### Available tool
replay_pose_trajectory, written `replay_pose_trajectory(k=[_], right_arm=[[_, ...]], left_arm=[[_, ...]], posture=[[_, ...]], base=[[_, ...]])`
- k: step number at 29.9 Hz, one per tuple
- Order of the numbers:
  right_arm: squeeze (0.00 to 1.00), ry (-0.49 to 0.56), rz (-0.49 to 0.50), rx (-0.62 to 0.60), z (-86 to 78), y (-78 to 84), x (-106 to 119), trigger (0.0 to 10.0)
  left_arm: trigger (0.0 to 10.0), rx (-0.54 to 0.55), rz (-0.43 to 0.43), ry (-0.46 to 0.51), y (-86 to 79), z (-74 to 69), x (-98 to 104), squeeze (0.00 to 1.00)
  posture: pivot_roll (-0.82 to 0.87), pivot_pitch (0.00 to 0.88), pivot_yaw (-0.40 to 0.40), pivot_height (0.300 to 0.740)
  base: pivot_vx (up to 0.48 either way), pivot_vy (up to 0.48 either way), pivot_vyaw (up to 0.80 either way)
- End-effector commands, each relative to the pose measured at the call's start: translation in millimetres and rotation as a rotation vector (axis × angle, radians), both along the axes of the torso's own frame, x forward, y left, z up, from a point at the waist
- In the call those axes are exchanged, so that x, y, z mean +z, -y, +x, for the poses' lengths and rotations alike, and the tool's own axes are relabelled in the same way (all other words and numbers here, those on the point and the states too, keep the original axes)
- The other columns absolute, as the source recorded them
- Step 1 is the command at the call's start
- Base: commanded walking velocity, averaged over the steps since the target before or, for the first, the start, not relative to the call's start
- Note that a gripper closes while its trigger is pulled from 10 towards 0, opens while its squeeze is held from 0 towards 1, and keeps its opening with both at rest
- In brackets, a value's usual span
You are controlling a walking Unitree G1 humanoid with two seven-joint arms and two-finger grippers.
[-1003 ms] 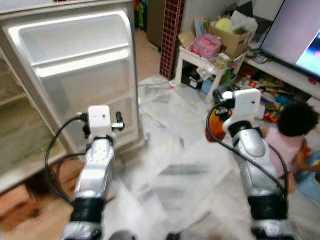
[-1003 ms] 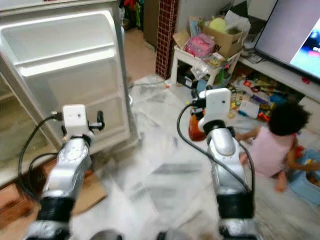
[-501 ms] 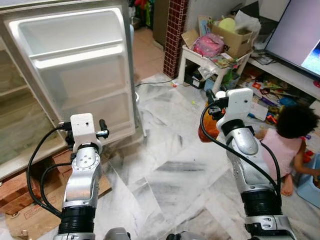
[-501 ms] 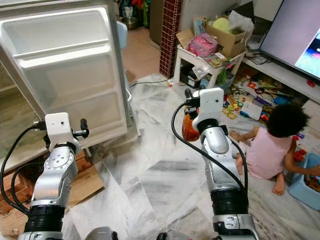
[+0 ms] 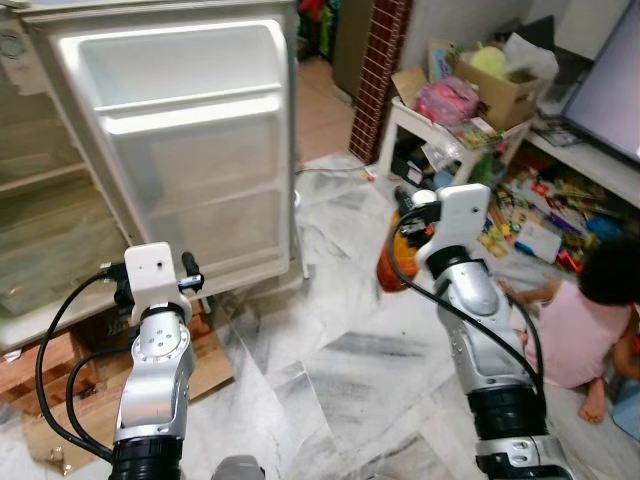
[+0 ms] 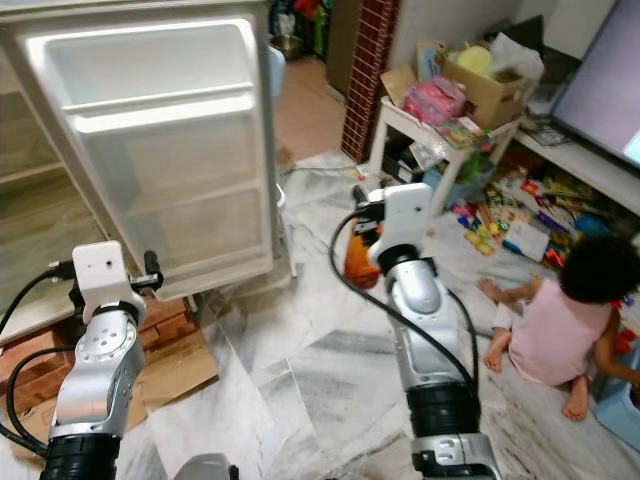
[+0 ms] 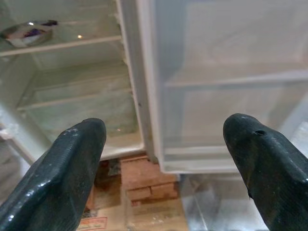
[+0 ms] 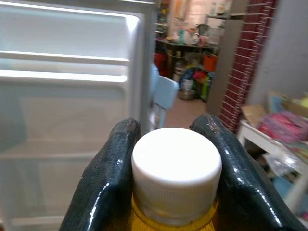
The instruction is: Restocking fridge
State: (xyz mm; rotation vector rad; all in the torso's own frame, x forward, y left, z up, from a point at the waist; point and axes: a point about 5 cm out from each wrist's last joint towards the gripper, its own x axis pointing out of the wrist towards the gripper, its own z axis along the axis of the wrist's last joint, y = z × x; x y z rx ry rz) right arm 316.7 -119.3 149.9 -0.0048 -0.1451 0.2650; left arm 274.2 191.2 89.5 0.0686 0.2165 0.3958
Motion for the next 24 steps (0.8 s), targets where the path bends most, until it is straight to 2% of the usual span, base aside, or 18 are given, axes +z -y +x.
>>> replay_pose_trajectory(k=[1,6,11,18,24], right_arm=[[0.0,0.078,-0.008,0.005,4.2,0.2,19.0,10.0],[0.0,0.079,-0.003,0.008,7.2,-2.3,20.0,10.0],[0.0,0.083,0.015,0.019,6.9,-4.9,21.6,10.0],[0.0,0.085,0.021,0.035,7.4,-8.6,22.1,10.0],[0.0,0.085,0.025,0.039,8.3,-9.2,22.1,10.0]], left_arm=[[10.0,-0.013,0.008,0.017,4.1,1.9,3.2,0.0],[10.0,-0.018,0.017,0.026,2.4,4.5,4.0,0.0],[10.0,-0.014,0.018,0.04,0.9,7.2,7.5,0.0],[10.0,-0.026,0.018,0.023,9.1,5.5,4.0,0.0],[10.0,-0.022,0.001,0.018,13.0,6.2,3.4,0.0]], posture=[[0.05,0.005,-0.083,0.74],[0.05,0.028,-0.078,0.74],[0.05,0.025,-0.073,0.74],[0.05,0.027,-0.072,0.74],[0.05,0.032,-0.07,0.74]], base=[[0.352,0.322,0.8],[0.353,0.322,0.77],[0.4,0.266,0.0],[0.464,0.0,0.0],[0.329,-0.316,0.0]])
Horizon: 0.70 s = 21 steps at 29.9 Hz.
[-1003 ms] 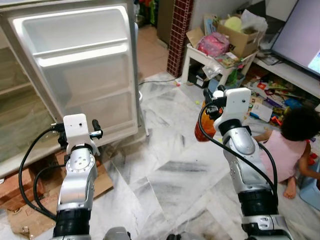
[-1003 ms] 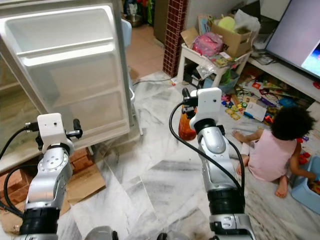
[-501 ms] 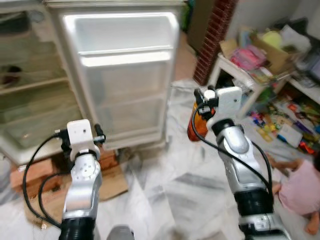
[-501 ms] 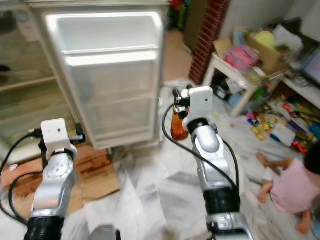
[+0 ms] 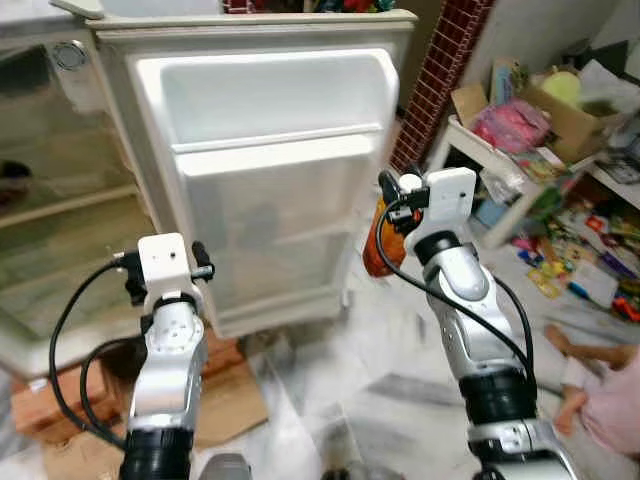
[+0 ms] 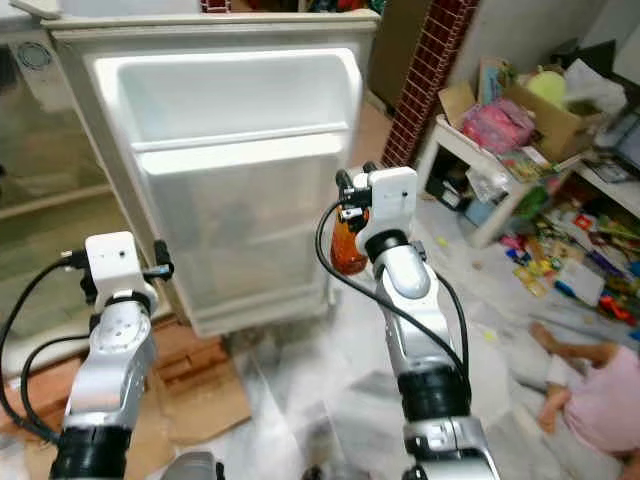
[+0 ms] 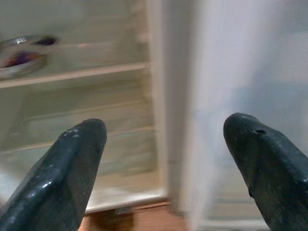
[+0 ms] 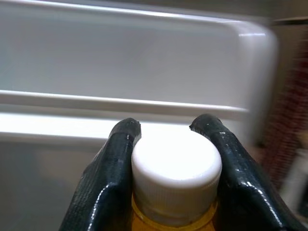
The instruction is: Restocking fridge
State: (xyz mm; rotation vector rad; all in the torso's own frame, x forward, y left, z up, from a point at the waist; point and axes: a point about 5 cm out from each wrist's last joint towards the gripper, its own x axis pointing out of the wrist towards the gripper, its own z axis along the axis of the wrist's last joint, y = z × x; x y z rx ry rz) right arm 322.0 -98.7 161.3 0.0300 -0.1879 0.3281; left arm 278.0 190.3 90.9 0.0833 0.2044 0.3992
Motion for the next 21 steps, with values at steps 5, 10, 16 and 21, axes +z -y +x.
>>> replay_pose_trajectory(k=[5,10,16,21], right_arm=[[0.0,0.046,-0.007,-0.025,2.9,11.2,10.1,10.0],[0.0,0.042,-0.007,-0.018,1.8,9.7,8.2,10.0],[0.0,0.044,-0.012,0.009,1.3,6.1,7.4,10.0],[0.0,0.046,-0.019,0.034,0.4,2.9,6.6,10.0]], left_arm=[[10.0,-0.03,-0.011,0.026,14.2,3.0,4.6,0.0],[10.0,-0.038,-0.01,0.023,16.1,0.8,3.6,0.0],[10.0,-0.032,-0.011,0.022,15.6,-0.1,3.1,0.0],[10.0,-0.022,0.001,0.024,14.5,-0.4,4.3,0.0]], posture=[[0.06,0.033,-0.07,0.74],[0.06,0.03,-0.068,0.74],[0.06,0.031,-0.065,0.74],[0.06,0.029,-0.065,0.74]], base=[[0.0,0.0,0.0],[0.0,0.0,0.0],[0.0,-0.48,0.0],[0.0,-0.364,0.0]])
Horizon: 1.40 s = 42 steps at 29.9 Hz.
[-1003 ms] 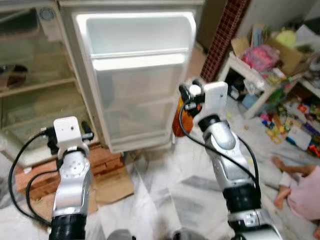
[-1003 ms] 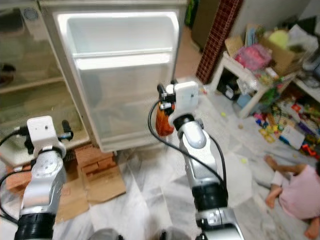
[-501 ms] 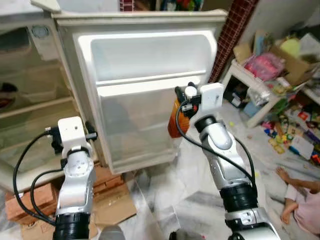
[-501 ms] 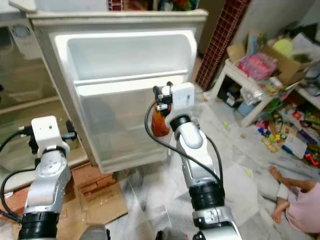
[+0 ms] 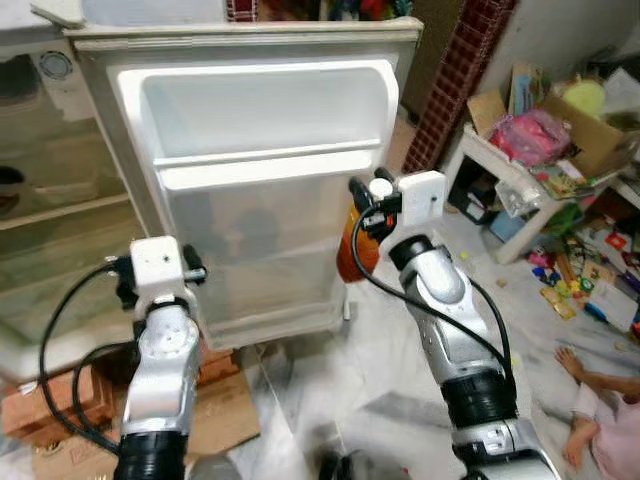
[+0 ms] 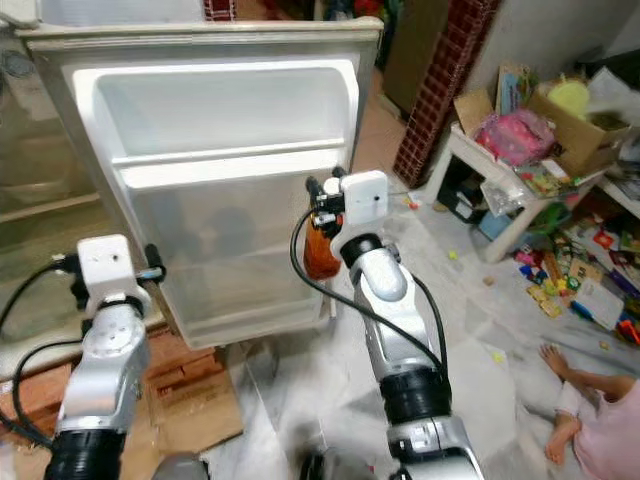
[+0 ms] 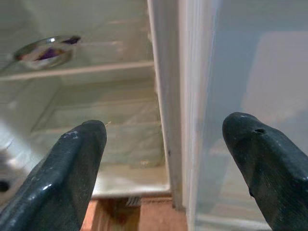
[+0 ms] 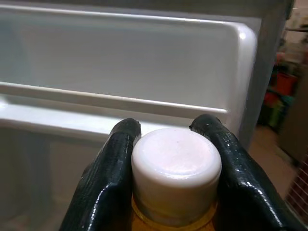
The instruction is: Restocking fridge
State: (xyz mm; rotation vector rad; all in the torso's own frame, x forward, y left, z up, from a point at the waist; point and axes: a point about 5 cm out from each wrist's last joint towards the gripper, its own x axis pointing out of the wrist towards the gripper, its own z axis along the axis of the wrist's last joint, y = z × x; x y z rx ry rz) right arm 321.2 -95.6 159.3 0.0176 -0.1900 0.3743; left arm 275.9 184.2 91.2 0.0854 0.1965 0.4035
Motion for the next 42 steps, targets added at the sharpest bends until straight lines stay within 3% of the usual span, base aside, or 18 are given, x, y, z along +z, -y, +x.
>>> replay_pose_trajectory(k=[1,7,10,19,28,42], right_arm=[[0.0,0.041,-0.002,-0.01,1.2,6.0,8.6,10.0],[0.0,0.05,-0.002,0.004,0.3,3.4,9.8,10.0],[0.0,0.053,0.001,0.003,0.0,4.0,9.8,10.0],[0.0,0.029,0.05,-0.051,-3.2,12.1,5.2,10.0],[0.0,0.013,0.073,-0.078,-2.9,13.8,4.0,10.0],[0.0,0.007,0.069,-0.098,-4.1,17.0,2.2,10.0]], left_arm=[[10.0,-0.026,-0.003,0.017,8.3,1.7,4.0,0.0],[10.0,0.011,0.001,0.052,-0.2,-4.4,8.0,0.0],[10.0,0.02,-0.007,0.016,-6.1,-10.5,3.9,0.0],[10.0,-0.131,0.083,0.006,-17.7,-39.8,2.6,0.0],[10.0,-0.124,0.051,-0.009,-20.9,-40.4,1.4,0.0],[10.0,-0.127,0.07,0.029,-26.0,-37.4,5.9,0.0]], posture=[[0.06,0.029,-0.065,0.74],[0.06,0.028,-0.062,0.74],[0.06,0.028,-0.059,0.74],[0.08,0.037,-0.06,0.74],[0.08,0.038,-0.062,0.74],[0.08,0.038,-0.063,0.74]], base=[[0.0,0.0,0.0],[0.0,0.0,0.0],[0.0,0.0,0.0],[0.0,0.0,0.0],[0.0,0.056,0.0],[0.0,0.477,0.0]])
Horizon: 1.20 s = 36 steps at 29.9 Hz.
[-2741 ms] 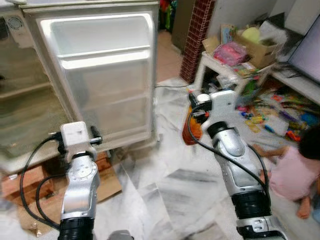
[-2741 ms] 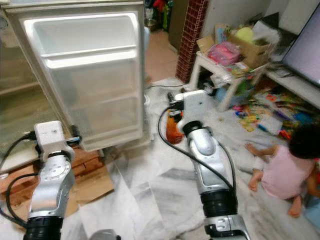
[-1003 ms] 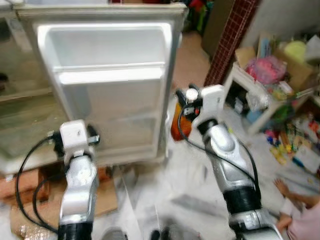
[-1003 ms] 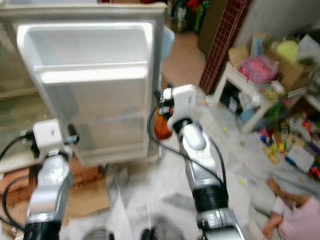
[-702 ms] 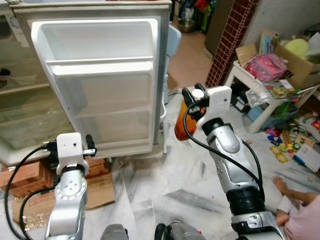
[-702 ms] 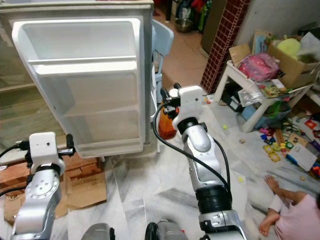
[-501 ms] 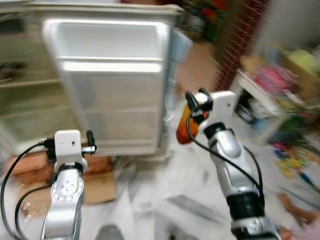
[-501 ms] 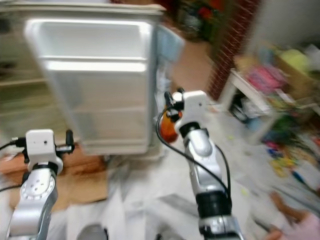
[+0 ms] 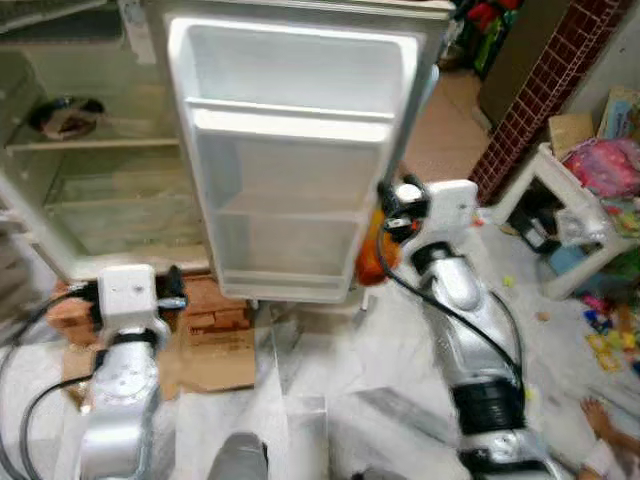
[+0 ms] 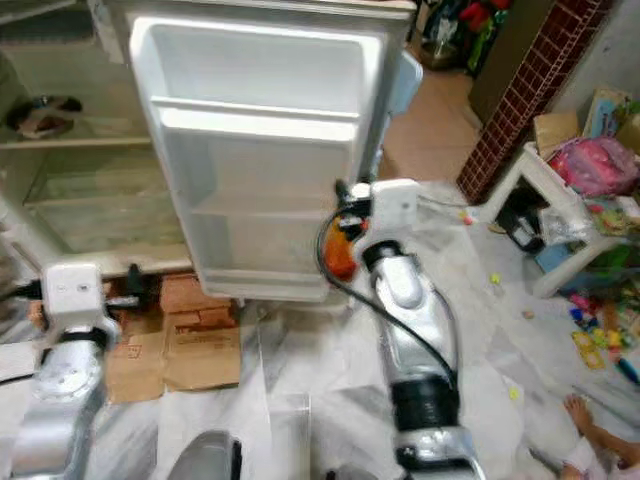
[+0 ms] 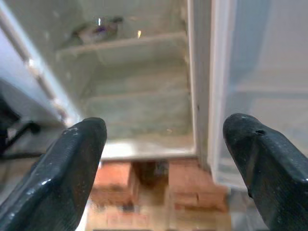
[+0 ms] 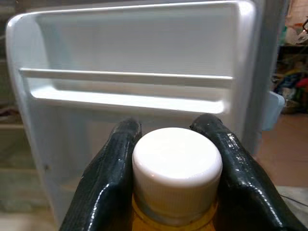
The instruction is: Restocking fridge
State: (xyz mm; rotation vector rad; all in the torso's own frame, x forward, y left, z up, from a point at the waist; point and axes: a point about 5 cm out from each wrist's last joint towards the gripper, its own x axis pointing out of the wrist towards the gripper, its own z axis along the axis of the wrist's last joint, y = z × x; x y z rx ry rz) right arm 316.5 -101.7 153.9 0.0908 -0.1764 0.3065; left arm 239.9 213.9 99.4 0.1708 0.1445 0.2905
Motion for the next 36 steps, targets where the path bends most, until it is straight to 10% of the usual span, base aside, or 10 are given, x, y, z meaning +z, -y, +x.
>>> replay_pose_trajectory(k=[1,36], right_arm=[[0.0,0.034,-0.007,-0.04,0.8,11.1,7.8,10.0],[0.0,0.039,-0.011,-0.042,2.8,11.3,9.6,10.0]], left_arm=[[10.0,0.005,-0.012,0.004,2.8,-1.0,-1.8,0.0],[10.0,0.009,-0.001,0.011,4.7,3.7,-0.8,0.0]], posture=[[0.08,0.038,-0.063,0.74],[0.08,0.03,-0.058,0.74]], base=[[0.0,0.442,0.0],[0.172,0.172,0.0]])
